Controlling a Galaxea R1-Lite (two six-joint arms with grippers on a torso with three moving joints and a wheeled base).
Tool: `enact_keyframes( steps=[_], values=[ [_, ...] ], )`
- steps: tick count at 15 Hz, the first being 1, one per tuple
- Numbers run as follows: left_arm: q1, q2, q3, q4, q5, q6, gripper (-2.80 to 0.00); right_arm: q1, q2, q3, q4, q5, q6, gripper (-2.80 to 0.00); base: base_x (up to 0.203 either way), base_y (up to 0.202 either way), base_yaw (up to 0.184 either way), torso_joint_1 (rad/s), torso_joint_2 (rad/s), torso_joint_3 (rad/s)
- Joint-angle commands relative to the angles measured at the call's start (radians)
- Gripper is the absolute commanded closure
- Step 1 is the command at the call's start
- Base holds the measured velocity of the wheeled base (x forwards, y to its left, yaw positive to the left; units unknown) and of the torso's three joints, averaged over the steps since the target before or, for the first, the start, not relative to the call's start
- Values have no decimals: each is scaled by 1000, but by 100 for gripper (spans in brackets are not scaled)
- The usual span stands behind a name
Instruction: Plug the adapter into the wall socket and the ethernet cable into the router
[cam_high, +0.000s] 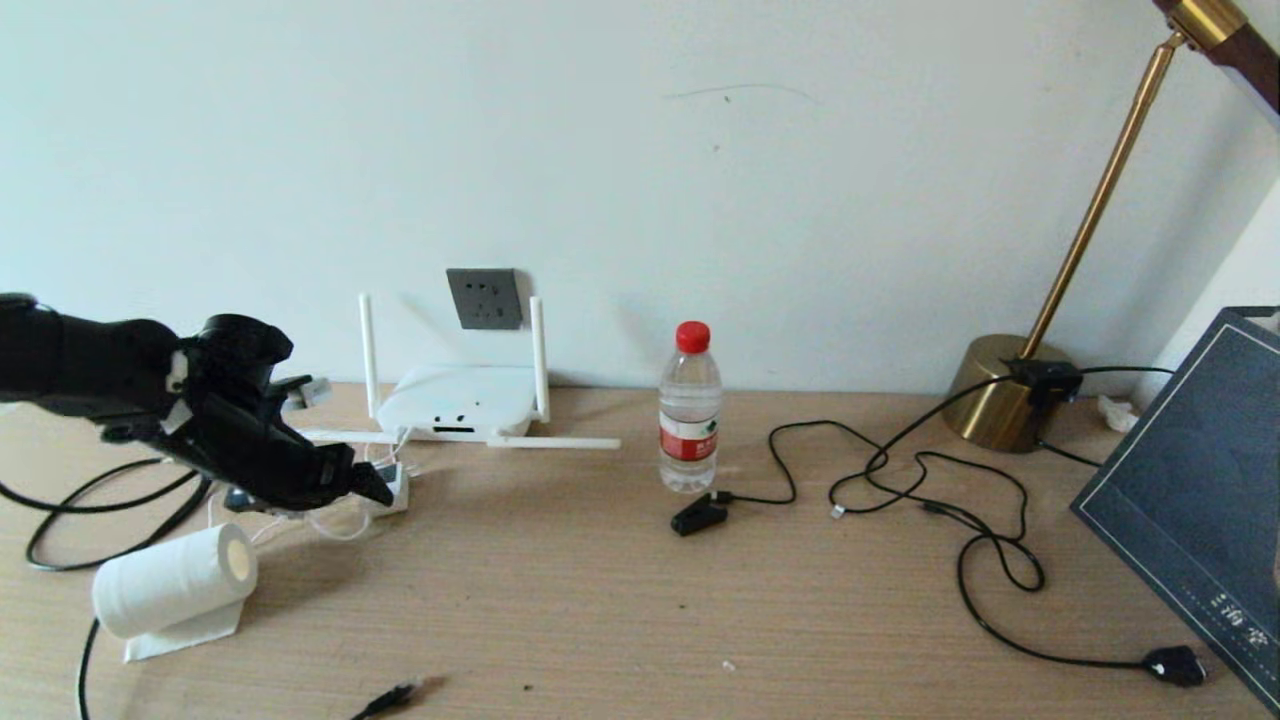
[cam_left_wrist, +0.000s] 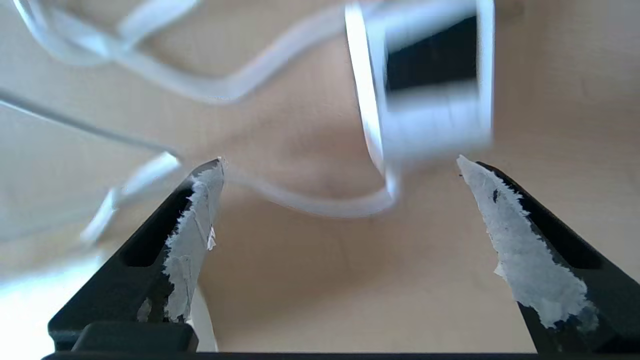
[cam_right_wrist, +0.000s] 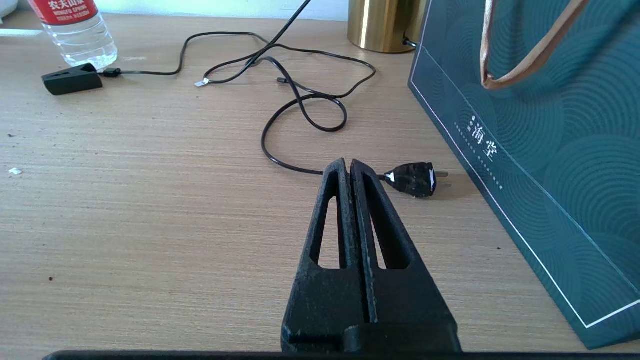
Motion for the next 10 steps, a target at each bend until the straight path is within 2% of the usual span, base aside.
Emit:
enact_keyframes(
  steps=[1, 5, 7, 8, 10],
  values=[
    [3, -61, -42, 109, -1, -3, -280, 0, 1, 0, 0, 0, 0, 0, 0, 0, 0, 0, 0, 0],
    [22, -82, -20, 125, 58, 1, -280, 0, 1, 0, 0, 0, 0, 0, 0, 0, 0, 0, 0, 0],
    [16, -116, 0, 147, 57, 0, -280, 0, 1, 0, 0, 0, 0, 0, 0, 0, 0, 0, 0, 0],
    [4, -130, 5, 178, 47, -2, -280, 0, 1, 0, 0, 0, 0, 0, 0, 0, 0, 0, 0, 0],
    [-30, -156, 10, 241, -22, -10, -280, 0, 1, 0, 0, 0, 0, 0, 0, 0, 0, 0, 0, 0]
  ],
)
